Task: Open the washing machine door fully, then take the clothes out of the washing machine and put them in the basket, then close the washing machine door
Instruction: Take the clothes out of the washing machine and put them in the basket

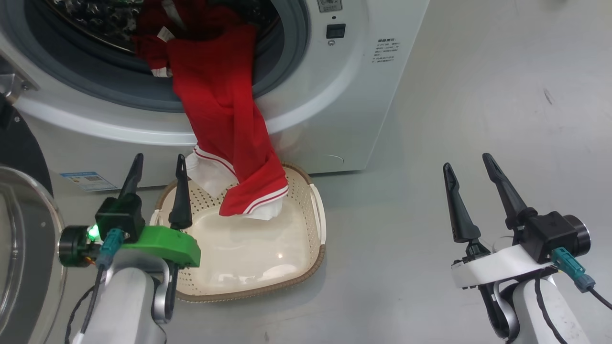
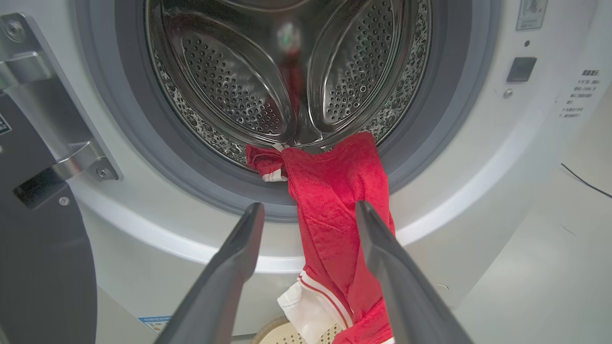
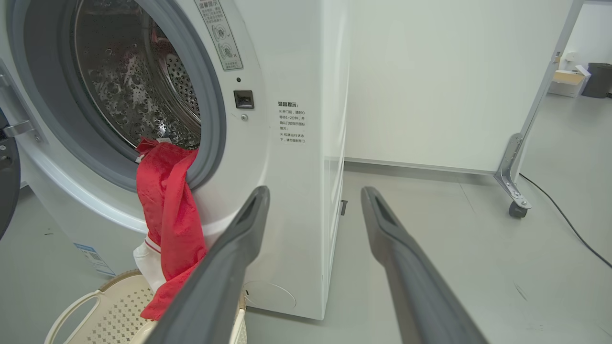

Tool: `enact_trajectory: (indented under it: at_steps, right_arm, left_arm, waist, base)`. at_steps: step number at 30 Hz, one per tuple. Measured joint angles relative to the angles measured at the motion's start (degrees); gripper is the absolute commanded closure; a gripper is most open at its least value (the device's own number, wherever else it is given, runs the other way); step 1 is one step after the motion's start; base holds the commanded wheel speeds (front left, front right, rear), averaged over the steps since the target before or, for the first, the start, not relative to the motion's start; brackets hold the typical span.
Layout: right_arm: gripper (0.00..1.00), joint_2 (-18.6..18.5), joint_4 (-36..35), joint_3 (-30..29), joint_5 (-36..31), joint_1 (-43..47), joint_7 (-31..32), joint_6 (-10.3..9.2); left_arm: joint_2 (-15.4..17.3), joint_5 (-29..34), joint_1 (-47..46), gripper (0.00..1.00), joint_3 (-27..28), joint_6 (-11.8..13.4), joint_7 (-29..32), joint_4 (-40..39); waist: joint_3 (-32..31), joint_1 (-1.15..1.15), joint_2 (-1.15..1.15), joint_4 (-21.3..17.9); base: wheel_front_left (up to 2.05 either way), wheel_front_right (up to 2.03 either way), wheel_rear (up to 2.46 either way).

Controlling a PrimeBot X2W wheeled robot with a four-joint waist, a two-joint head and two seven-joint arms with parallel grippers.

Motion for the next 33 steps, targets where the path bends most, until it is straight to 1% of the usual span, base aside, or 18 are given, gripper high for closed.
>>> enact_trajectory:
  at_steps: [7, 14, 19, 33]
  right_arm:
    - [0.0, 0.08, 0.81, 0.6, 0.01, 1.1, 0.0, 0.0]
    - [0.0, 0.23, 1.03, 0.53, 0.13, 3.5, 0.0, -0.1]
    - [0.0, 0.33, 1.03, 0.64, 0.2, 4.51, 0.0, -0.51]
    - [0.0, 0.43, 0.82, 1.19, 0.2, 4.97, 0.0, -0.59]
  left_arm:
    - [0.03, 1.0, 5.37, 0.0, -1.54, 0.0, 0.0, -1.56]
    - [0.04, 1.55, 9.66, 0.0, -2.88, 0.52, 0.0, -3.83]
    - [0.07, 1.56, 11.26, 0.0, -3.22, 0.71, 0.0, -5.3]
    - [0.11, 2.05, 13.91, 0.0, -3.22, 1.52, 0.0, -8.33]
  waist:
    - [-2.74, 0.0, 0.0, 0.85]
    - [-4.82, 0.0, 0.0, 0.62]
    - [-5.31, 0.0, 0.0, 0.35]
    - [-5.68, 0.0, 0.0, -0.13]
  base:
    - [0.0, 0.0, 0.0]
    - [0.0, 0.0, 0.0]
    - [0.0, 0.0, 0.0]
    - [0.0, 0.0, 0.0]
